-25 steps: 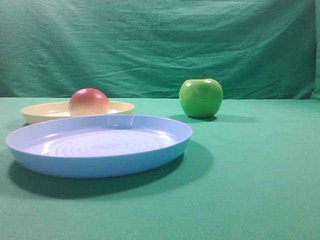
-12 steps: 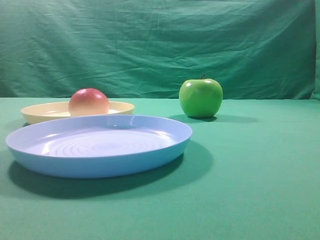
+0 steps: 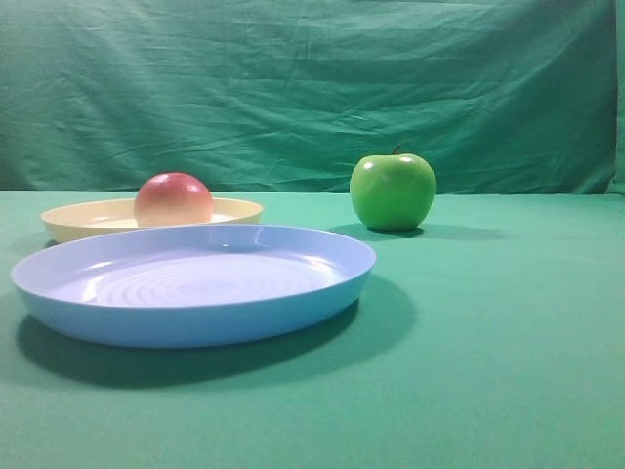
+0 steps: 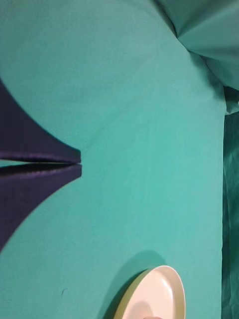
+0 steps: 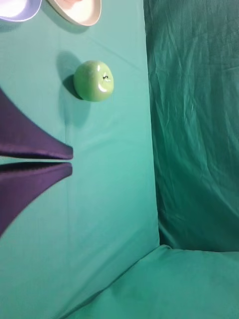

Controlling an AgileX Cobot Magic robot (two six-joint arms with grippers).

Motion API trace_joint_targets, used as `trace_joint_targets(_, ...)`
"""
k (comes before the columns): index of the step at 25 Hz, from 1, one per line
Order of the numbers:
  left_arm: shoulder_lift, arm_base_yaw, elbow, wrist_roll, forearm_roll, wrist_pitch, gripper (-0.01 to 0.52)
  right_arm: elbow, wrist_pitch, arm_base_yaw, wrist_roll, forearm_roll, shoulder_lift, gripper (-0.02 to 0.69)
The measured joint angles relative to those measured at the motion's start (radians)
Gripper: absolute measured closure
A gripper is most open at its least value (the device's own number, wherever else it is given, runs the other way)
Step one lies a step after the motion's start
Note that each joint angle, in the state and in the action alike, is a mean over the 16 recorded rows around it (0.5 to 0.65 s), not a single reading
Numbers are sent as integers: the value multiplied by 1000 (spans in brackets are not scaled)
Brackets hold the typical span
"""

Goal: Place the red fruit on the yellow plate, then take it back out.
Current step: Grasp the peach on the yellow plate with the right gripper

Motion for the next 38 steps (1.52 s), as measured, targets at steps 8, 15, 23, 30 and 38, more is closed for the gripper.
trace_joint_targets(8, 0, 0, 0, 0, 0, 0, 514, 214, -85, -12, 0, -3, -139, 665)
trace_joint_targets(15, 0, 0, 0, 0, 0, 0, 514, 344, -136, -12, 0, -3, -174, 665)
trace_joint_targets(23, 0, 0, 0, 0, 0, 0, 514, 413, -172, -12, 0, -3, -174, 665)
trace_joint_targets(30, 0, 0, 0, 0, 0, 0, 514, 421, -177, -12, -9, -3, -174, 665)
trace_joint_targets(38, 0, 0, 0, 0, 0, 0, 514, 421, -178, -12, -31, -3, -174, 665)
